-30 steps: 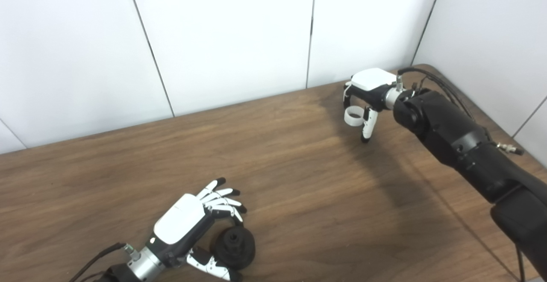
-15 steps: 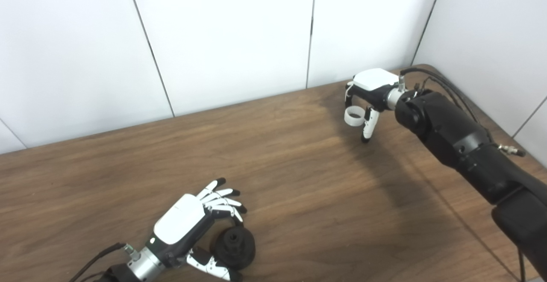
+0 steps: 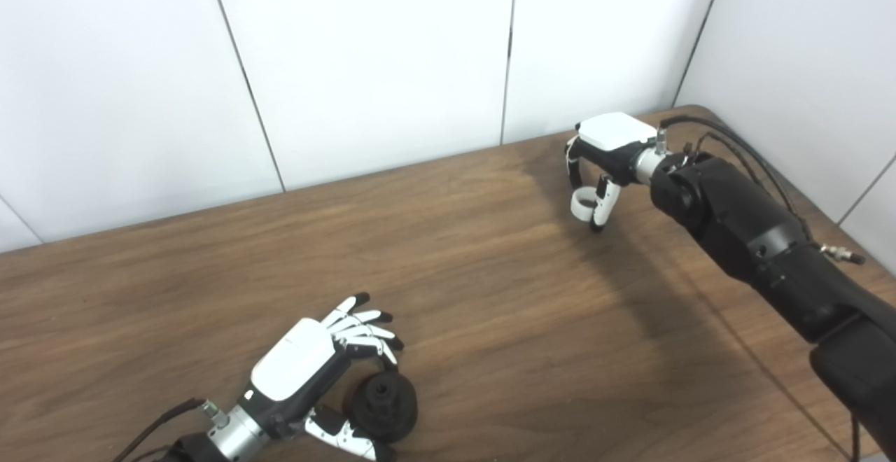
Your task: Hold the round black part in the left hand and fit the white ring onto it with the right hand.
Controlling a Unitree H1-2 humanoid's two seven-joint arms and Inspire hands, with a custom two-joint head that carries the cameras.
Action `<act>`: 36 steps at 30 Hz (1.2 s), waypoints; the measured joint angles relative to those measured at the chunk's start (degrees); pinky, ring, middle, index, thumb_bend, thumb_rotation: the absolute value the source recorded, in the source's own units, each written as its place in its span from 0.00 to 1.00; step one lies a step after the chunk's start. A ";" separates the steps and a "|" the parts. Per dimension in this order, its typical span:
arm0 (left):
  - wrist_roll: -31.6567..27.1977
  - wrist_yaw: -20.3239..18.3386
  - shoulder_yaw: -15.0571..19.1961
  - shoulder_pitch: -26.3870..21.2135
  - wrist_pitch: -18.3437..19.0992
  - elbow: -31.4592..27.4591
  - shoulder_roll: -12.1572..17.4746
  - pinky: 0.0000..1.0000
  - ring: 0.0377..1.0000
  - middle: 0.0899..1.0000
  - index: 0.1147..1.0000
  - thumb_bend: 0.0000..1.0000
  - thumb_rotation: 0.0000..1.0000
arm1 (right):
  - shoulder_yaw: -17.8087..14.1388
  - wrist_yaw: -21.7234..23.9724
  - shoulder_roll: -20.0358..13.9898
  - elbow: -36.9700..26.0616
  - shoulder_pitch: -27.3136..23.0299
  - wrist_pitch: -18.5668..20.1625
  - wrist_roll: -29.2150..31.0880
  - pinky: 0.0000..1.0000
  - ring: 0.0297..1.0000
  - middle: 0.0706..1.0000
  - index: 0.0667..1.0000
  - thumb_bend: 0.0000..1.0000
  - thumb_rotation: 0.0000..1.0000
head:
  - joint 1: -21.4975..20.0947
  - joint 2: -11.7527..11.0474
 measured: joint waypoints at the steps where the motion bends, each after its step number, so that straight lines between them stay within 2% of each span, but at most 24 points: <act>1: -0.01 0.00 -0.01 0.00 0.00 0.00 0.02 1.00 0.87 0.69 0.42 0.52 0.05 | -0.06 -0.61 0.01 0.26 0.06 -0.32 0.09 1.00 1.00 0.83 0.45 0.53 0.14 | 0.26 0.17; 6: -0.12 -0.55 0.28 0.25 -0.02 -0.35 0.15 1.00 0.87 0.69 0.42 0.52 0.05 | -0.10 -2.15 0.02 0.62 0.06 -1.05 0.14 1.00 1.00 0.83 0.45 0.53 0.14 | 0.18 0.26; 28: -0.09 -0.94 0.89 0.70 -0.08 -0.76 0.18 1.00 0.87 0.69 0.42 0.52 0.05 | 0.64 -1.72 0.01 -1.33 0.24 -1.70 -0.79 1.00 1.00 0.83 0.45 0.53 0.14 | 0.26 0.26; 36: -0.06 -0.84 0.91 0.68 -0.32 -0.61 0.18 1.00 0.88 0.69 0.42 0.52 0.05 | 0.77 -1.40 0.16 -5.45 1.22 -4.87 0.20 1.00 1.00 0.83 0.45 0.53 0.14 | 0.09 0.09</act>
